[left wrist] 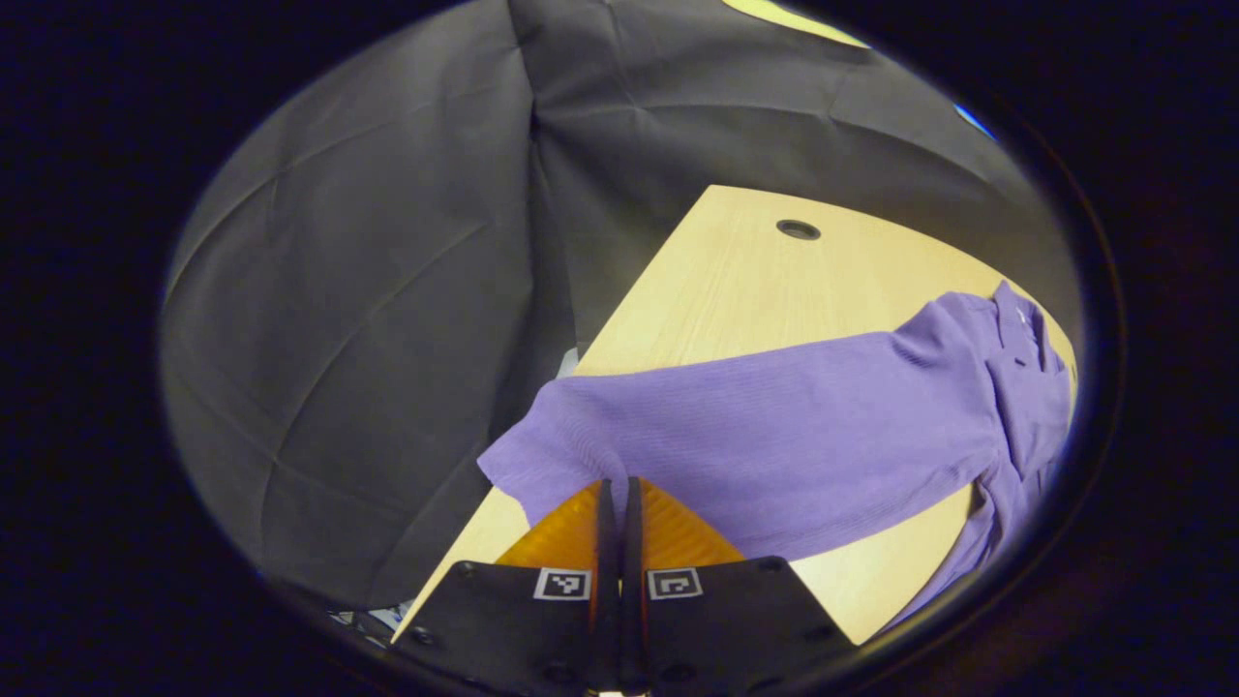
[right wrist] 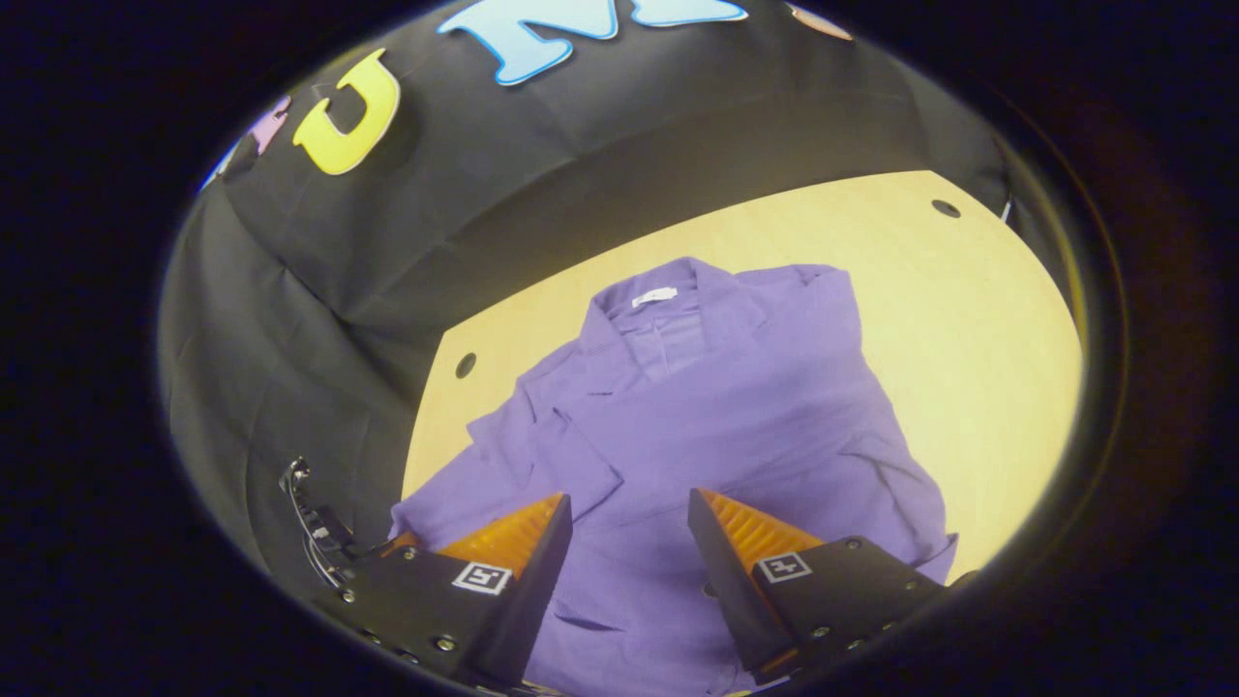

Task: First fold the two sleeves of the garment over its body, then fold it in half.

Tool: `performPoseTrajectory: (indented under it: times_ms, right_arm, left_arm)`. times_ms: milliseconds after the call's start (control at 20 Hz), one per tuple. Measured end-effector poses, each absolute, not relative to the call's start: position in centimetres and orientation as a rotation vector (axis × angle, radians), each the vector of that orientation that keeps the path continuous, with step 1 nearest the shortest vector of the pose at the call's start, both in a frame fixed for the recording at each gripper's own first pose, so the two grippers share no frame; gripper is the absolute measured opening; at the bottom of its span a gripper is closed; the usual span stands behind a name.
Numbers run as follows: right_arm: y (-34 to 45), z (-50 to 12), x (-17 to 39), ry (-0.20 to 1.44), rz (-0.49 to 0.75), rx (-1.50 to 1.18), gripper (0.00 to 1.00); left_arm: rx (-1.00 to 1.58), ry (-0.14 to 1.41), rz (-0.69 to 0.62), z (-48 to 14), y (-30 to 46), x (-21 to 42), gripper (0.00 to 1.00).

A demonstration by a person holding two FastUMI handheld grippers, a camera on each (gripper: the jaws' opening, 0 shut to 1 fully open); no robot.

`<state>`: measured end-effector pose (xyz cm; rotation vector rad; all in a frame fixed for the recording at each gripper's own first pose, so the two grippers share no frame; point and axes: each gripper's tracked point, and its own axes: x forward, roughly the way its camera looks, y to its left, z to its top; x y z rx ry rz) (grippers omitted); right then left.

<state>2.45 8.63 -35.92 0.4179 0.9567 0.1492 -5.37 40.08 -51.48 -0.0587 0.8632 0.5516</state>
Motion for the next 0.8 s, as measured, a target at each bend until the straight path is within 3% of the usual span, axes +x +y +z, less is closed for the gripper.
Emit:
performPoseTrajectory:
  times_ms: [350,800]
  right_arm:
    - [5.6,-35.1,1.4,0.931,0.118,0.467,0.77]
    - [-1.3,-35.0,-2.9,0.902,-0.005,0.551,0.77]
  left_arm:
    - [0.04,0.7,0.284,-44.2,27.8,2.4,0.07]
    - [0.032,0.619,-0.017,-39.6,7.0,10.1,0.07]
